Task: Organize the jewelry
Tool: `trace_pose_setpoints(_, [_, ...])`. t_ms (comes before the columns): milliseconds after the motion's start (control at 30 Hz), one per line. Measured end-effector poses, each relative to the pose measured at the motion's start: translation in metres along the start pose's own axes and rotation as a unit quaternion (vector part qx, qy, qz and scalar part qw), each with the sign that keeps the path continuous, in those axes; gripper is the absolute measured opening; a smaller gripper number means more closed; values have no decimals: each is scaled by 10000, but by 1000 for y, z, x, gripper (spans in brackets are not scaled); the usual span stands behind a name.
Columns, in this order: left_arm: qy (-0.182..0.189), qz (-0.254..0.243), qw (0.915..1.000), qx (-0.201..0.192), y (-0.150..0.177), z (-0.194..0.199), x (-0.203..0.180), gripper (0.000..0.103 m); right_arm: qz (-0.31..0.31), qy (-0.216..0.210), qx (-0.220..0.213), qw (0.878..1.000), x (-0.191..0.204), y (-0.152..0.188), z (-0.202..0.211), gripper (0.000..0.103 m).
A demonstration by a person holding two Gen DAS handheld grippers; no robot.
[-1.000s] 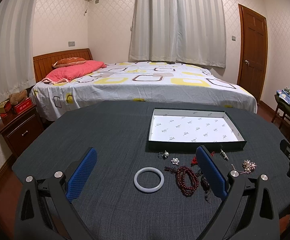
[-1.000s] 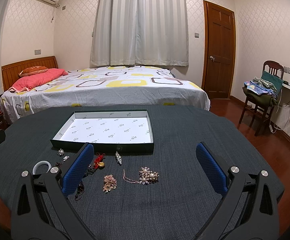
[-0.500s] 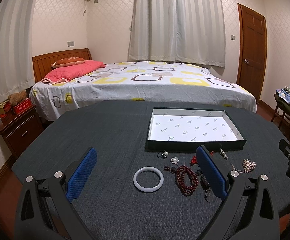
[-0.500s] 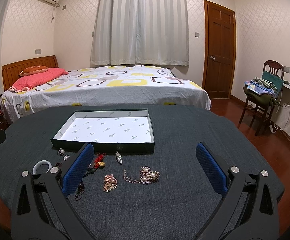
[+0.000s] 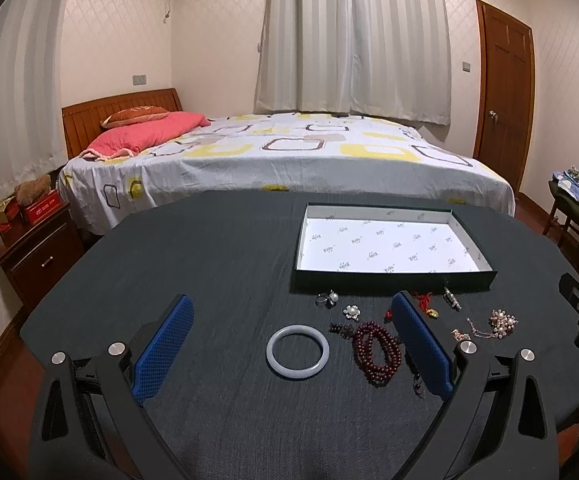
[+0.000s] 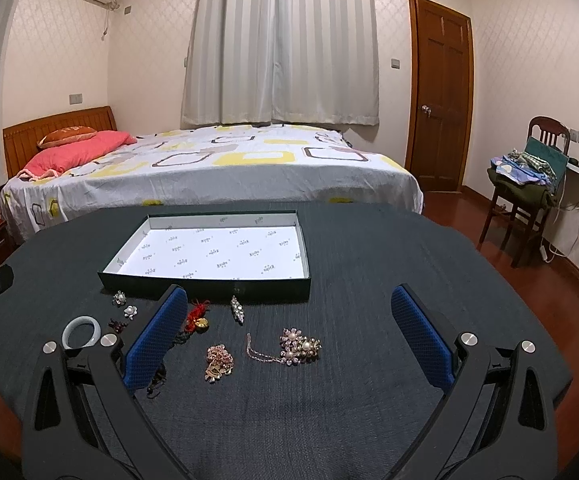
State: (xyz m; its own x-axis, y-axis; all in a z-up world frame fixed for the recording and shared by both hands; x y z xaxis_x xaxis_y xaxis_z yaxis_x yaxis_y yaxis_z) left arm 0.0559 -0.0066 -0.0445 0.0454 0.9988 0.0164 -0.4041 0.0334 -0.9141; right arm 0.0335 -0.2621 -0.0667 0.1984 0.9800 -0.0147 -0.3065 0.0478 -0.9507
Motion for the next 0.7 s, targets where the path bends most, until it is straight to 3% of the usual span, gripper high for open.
trace_pose_setpoints(200, [-59,48,9997,236,14,-20,4,96,-28,-39,206,9998,-1,15,-16,100])
trace_pose_setpoints(433, [138,239,9957,887,48,-63,7,96,-106,-56,603,9981,-8,41,-40,100])
trace_pose_setpoints(700, [216,231,9910,1302,69,-99,4,96,-143,-68,953,9953,-11,58,-58,100])
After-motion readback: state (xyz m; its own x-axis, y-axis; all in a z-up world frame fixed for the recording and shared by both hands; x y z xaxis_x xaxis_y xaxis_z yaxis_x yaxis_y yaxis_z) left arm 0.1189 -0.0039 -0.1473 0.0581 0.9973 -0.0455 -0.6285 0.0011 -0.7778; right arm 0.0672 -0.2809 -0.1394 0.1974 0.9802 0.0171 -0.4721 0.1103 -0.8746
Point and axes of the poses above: each gripper's, at about its wrist camera, not at the fingertips, and z roughly against the way its jaws point, x to its left, y to its underside, the point moved 6 cm from there along -z, roughly the way its jaws point, and after that the axes turned 7 degrees about -x, right-handed, at the moved point
